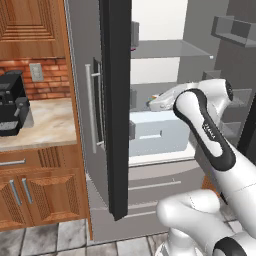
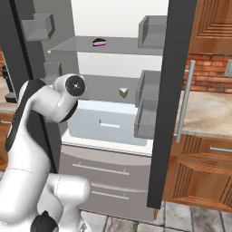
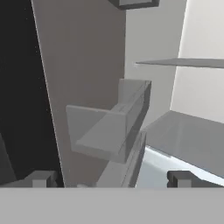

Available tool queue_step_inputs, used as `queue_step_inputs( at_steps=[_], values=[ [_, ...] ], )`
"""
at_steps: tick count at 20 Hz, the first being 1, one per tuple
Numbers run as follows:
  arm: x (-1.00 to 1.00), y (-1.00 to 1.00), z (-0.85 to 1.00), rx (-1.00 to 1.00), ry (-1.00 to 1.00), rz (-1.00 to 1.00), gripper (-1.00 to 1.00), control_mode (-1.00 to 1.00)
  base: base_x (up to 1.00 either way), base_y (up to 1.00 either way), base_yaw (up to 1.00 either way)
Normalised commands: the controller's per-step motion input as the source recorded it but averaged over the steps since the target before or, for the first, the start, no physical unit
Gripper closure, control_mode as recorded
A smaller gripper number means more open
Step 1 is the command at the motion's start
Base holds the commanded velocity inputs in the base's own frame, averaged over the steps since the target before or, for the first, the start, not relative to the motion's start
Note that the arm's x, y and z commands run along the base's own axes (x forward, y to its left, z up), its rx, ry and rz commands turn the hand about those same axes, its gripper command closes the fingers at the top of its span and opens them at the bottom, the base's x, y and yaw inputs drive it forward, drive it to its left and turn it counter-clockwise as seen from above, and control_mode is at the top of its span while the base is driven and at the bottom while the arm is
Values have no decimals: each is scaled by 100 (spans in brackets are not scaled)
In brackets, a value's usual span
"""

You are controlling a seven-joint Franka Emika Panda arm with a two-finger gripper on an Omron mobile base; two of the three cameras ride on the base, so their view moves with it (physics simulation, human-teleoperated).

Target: Take the cakes from the fridge and place them on the empty tray on the dining counter.

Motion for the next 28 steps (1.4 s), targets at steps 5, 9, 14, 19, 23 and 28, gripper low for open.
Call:
queue_step_inputs(
  at_steps=[5, 9, 14, 19, 23, 28],
  values=[
    [98, 11, -12, 7, 0, 13, -100, -100, 0, 0, 0],
    [92, 24, -16, 3, 0, 13, -100, -100, 0, 0, 0],
    [85, 42, -20, 0, 0, 13, -100, -100, 0, 0, 0],
    [41, 65, -13, -1, 0, 17, -100, -100, 0, 0, 0],
    [-47, 100, -48, -16, -12, 24, -100, -100, 0, 0, 0],
    [-98, 100, -60, -25, -17, 24, -100, -100, 0, 0, 0]
  ],
)
